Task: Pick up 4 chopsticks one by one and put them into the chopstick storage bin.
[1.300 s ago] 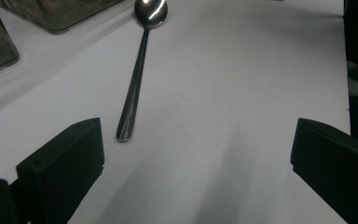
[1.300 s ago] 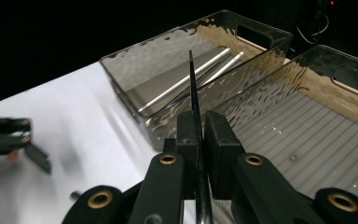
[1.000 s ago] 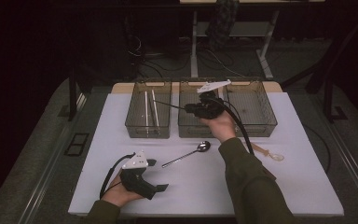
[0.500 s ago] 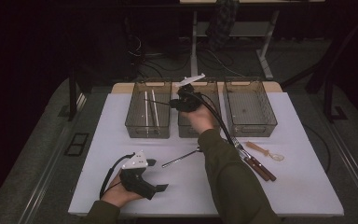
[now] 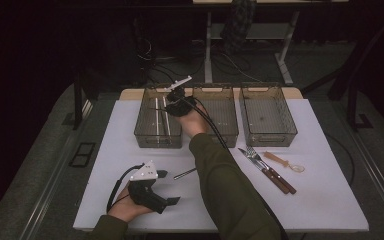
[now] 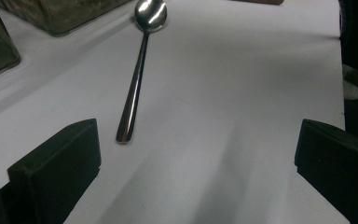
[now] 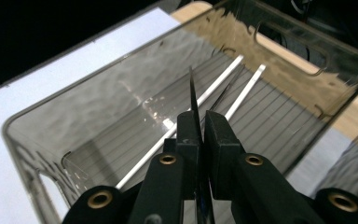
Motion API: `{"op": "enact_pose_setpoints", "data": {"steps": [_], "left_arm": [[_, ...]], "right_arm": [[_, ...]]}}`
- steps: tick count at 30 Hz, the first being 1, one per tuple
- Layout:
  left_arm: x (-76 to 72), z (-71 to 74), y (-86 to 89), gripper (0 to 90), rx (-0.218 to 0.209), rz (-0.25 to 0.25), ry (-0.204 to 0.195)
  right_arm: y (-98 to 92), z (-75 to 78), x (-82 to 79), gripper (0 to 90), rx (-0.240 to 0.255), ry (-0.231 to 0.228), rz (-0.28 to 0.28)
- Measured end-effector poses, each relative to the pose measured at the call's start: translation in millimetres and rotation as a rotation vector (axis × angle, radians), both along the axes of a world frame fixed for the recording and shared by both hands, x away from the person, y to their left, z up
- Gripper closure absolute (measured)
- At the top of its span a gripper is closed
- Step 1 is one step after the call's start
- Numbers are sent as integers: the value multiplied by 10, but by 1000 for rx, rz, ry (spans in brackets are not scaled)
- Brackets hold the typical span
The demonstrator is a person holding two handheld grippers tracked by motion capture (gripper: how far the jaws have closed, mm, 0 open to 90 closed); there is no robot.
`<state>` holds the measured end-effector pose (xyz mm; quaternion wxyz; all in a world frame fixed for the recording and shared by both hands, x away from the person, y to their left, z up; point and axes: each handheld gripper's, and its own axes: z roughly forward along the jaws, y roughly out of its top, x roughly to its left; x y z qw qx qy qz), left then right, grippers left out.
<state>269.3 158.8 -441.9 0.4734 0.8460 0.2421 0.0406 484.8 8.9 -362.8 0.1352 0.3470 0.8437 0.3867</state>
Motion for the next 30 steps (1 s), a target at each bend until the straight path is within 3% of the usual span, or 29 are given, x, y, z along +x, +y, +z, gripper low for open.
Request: {"op": "enact_pose_setpoints", "data": {"steps": [2, 4, 8, 13, 20, 30], "left_arm": [[2, 0, 2, 0, 0, -1, 0], [2, -1, 5, 0, 2, -4, -2], [11, -1, 21, 0, 1, 1, -1], [10, -3, 18, 0, 2, 6, 1], [15, -8, 19, 0, 6, 7, 4], [10, -10, 22, 0, 14, 8, 1]], "right_arm": [[48, -29, 16, 843, -16, 0, -8], [66, -49, 31, 823, 0, 10, -7], [54, -64, 33, 609, 31, 56, 22], [-42, -17, -3, 490, 67, 70, 26], [-254, 63, -102, 438, 124, 60, 57], [-648, 120, -290, 365, 132, 45, 86]]}}
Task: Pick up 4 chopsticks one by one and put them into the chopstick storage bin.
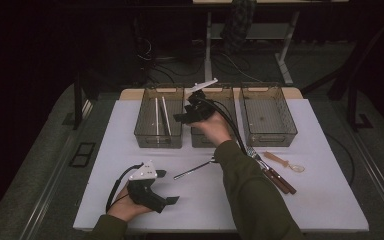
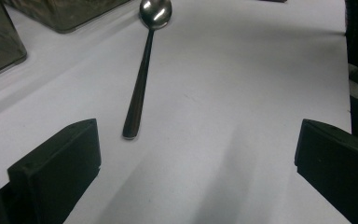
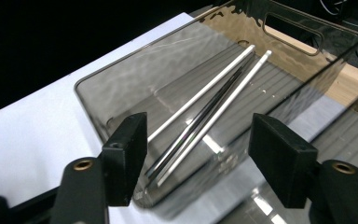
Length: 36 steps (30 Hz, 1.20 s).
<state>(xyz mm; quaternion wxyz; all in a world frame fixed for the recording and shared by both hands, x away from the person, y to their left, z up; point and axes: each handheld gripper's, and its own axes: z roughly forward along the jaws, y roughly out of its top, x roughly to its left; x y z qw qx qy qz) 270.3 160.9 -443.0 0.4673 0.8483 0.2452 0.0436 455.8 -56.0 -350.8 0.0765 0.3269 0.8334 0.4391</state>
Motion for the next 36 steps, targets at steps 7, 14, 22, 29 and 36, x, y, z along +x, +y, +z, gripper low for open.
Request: {"op": "enact_pose_setpoints", "data": {"steps": [7, 14, 22, 29, 36], "left_arm": [[6, -4, 9, 0, -3, 2, 1], [13, -12, 6, 0, 0, 8, 5], [-1, -5, -2, 0, 10, 14, 0], [-2, -14, -2, 0, 16, 14, 2], [-3, -15, -4, 0, 17, 16, 3]], "right_arm": [[-268, 49, -141, 344, 16, -26, 18], [-499, 27, -315, 342, 38, -41, 34], [-767, -10, -540, 341, 34, -49, 37], [-969, -63, -710, 341, 40, -52, 42], [-1171, -119, -847, 341, 47, -52, 39]]}}
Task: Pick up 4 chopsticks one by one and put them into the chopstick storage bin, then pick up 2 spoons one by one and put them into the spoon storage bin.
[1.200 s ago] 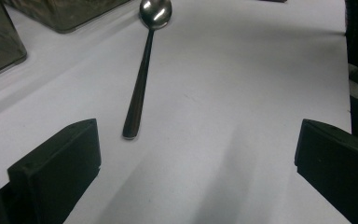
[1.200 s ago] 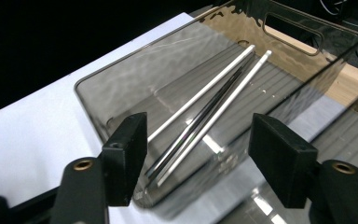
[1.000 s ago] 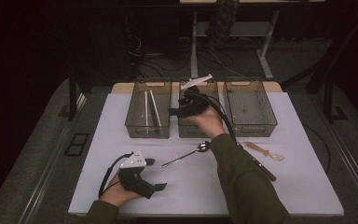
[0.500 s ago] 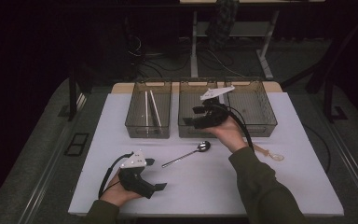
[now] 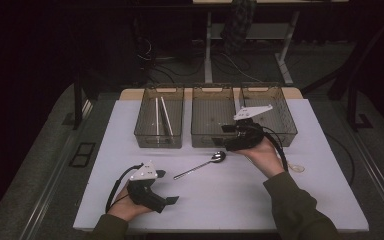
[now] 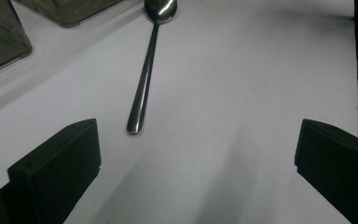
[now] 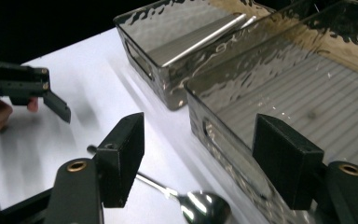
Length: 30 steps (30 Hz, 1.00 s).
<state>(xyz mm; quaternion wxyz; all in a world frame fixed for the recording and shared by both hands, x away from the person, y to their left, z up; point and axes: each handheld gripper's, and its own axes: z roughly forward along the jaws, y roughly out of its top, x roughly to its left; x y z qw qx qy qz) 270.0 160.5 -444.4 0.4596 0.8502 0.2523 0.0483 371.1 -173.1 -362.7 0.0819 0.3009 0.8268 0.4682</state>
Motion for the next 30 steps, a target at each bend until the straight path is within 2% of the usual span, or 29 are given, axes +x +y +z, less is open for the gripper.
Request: {"op": "enact_pose_setpoints", "data": {"steps": [10, 20, 30], "left_arm": [[0, -3, 0, 0, 6, 0, 0], [-8, 1, -7, 0, 5, 1, -2], [-8, 2, 2, 0, 7, 3, -4]], "right_arm": [[-257, -90, -164, 341, 6, 6, -14], [-573, -218, -323, 339, -15, 17, -48], [-906, -282, -461, 346, -25, 23, -78]]}}
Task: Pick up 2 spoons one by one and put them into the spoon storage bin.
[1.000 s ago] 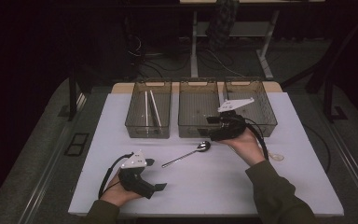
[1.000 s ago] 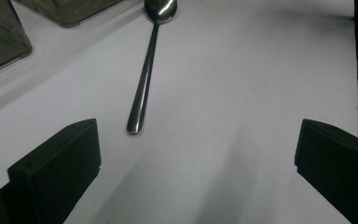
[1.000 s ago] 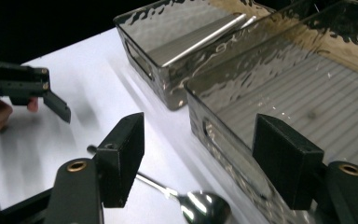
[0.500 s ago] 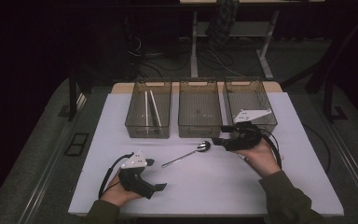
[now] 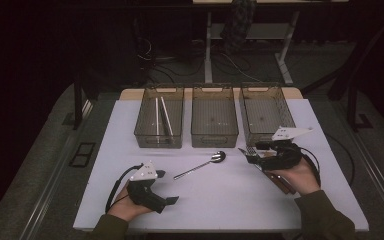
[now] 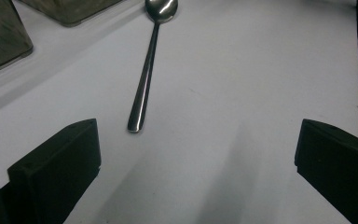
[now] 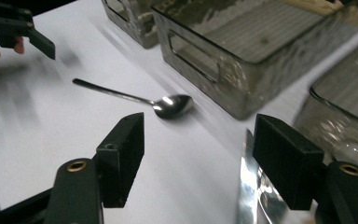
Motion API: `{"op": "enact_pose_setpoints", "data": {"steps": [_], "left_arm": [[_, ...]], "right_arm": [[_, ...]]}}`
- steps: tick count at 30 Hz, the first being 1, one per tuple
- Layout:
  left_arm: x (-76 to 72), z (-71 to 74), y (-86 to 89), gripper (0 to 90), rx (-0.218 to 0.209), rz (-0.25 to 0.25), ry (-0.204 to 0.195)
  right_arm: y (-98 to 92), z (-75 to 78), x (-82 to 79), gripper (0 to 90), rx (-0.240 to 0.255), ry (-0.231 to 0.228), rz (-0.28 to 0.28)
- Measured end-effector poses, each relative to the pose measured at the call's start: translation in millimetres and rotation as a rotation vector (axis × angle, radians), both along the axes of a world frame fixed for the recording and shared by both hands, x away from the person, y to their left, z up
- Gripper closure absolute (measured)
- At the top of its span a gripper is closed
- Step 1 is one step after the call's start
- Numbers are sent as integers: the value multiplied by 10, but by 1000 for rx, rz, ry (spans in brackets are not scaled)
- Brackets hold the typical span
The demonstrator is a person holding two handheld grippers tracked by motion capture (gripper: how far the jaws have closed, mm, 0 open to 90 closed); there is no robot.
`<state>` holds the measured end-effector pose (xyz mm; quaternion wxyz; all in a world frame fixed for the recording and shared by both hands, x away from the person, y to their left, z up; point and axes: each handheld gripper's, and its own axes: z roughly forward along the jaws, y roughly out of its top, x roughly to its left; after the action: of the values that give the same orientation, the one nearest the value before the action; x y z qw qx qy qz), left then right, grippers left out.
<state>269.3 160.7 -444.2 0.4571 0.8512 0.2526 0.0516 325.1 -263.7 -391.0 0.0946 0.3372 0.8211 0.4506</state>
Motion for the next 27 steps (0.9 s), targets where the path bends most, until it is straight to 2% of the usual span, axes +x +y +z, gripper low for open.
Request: {"op": "enact_pose_setpoints", "data": {"steps": [12, 18, 22, 27], "left_arm": [[-2, 1, -8, 0, 10, -2, -2], [-7, 1, -9, 0, 12, -4, -2], [-9, 3, -12, 0, 13, -5, -3], [-8, 0, -14, 0, 14, -7, -3]], "right_arm": [[-573, -130, -110, 417, -53, 23, -96], [-831, -210, -86, 446, -112, 47, -157], [-942, -283, -58, 494, -172, 74, -178], [-1045, -330, -37, 571, -163, 102, -199]]}}
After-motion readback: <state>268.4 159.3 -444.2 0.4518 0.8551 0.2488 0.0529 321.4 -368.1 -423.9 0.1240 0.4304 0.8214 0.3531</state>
